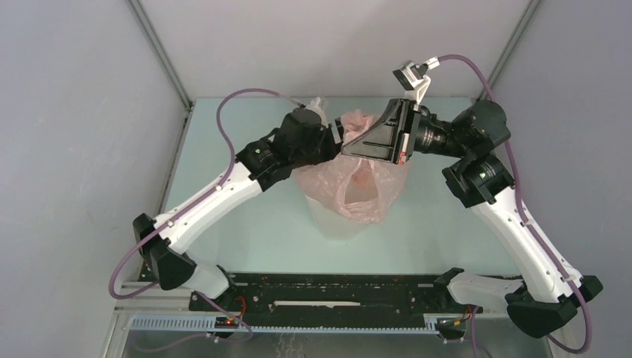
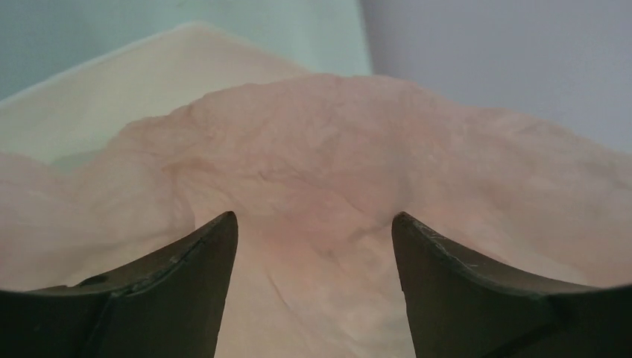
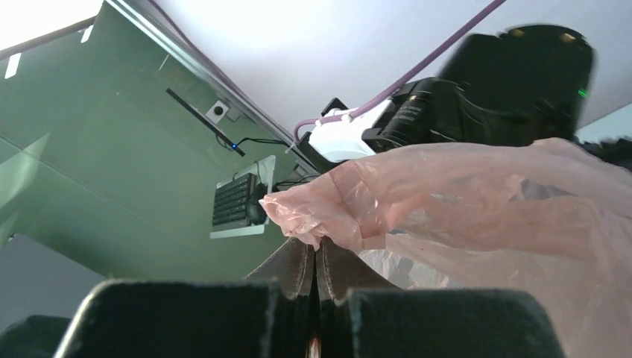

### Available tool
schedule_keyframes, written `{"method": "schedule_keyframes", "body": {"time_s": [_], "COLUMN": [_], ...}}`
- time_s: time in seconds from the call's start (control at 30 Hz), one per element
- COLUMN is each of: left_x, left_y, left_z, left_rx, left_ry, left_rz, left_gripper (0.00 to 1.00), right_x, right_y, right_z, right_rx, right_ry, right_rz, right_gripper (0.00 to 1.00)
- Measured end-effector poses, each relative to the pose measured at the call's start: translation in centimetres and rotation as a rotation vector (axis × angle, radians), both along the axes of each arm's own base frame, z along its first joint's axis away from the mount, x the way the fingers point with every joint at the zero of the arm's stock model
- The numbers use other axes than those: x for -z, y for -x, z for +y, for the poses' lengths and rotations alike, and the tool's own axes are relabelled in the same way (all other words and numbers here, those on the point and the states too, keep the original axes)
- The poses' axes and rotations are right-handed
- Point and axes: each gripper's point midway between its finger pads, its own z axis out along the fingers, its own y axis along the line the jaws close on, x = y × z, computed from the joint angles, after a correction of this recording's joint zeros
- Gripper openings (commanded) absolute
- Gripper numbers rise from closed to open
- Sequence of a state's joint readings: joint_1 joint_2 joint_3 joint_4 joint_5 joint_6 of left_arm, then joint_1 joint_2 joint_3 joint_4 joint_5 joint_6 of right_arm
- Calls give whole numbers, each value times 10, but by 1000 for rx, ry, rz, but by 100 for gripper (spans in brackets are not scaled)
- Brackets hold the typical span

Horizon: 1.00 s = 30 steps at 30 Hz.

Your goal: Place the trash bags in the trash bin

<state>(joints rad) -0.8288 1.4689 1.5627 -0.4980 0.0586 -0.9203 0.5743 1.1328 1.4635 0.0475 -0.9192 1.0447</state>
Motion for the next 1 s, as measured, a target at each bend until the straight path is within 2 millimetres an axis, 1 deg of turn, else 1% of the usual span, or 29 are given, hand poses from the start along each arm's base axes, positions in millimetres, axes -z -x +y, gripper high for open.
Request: {"method": "schedule_keyframes", "body": {"time_s": [0.03, 0.1, 0.2, 0.23, 0.3, 0.4, 0.47, 0.53, 0.6, 0.63, 0.7, 0.77, 0.83, 0.9, 1.0], "left_x": [15, 36, 52, 54, 51, 45, 46, 50, 53, 52, 41, 24, 3, -16, -45], "left_y": [2, 4, 11, 15, 18, 17, 15, 12, 7, 4, -6, -14, -19, -21, -18], "left_z": [6, 20, 45, 55, 72, 86, 88, 88, 86, 84, 77, 74, 77, 84, 103], "left_rx": [1, -15, -38, -47, -70, -103, -113, -114, -107, -102, -100, -105, -115, -121, -134], "left_ry": [-53, -140, -230, -256, -300, -325, -329, -340, -359, -366, -360, -330, -278, -219, -146], "left_rz": [20, 30, 14, 5, -26, -60, -70, -70, -68, -66, -76, -102, -128, -154, -201], "left_gripper": [79, 78, 78, 78, 79, 82, 86, 89, 90, 91, 93, 94, 94, 94, 95], "right_x": [-2, -2, 2, 3, 9, 24, 39, 55, 74, 84, 97, 104, 105, 105, 104], "right_y": [0, -1, -5, -6, -10, -24, -42, -62, -88, -103, -121, -133, -134, -130, -125], "right_z": [2, 5, 8, 8, 9, 12, 10, 4, -10, -21, -37, -52, -57, -56, -54], "right_rx": [-11, -24, -24, -22, -9, 55, 136, 221, 324, 384, 459, 515, 521, 502, 474], "right_ry": [-8, -13, -5, -2, 13, 57, 98, 137, 183, 207, 241, 260, 265, 267, 267], "right_rz": [-1, -1, 5, 4, 10, 39, 64, 90, 128, 151, 184, 204, 199, 188, 180], "right_gripper": [0, 0, 0, 0, 0, 0, 0, 0, 0, 0, 0, 0, 0, 0, 0]}}
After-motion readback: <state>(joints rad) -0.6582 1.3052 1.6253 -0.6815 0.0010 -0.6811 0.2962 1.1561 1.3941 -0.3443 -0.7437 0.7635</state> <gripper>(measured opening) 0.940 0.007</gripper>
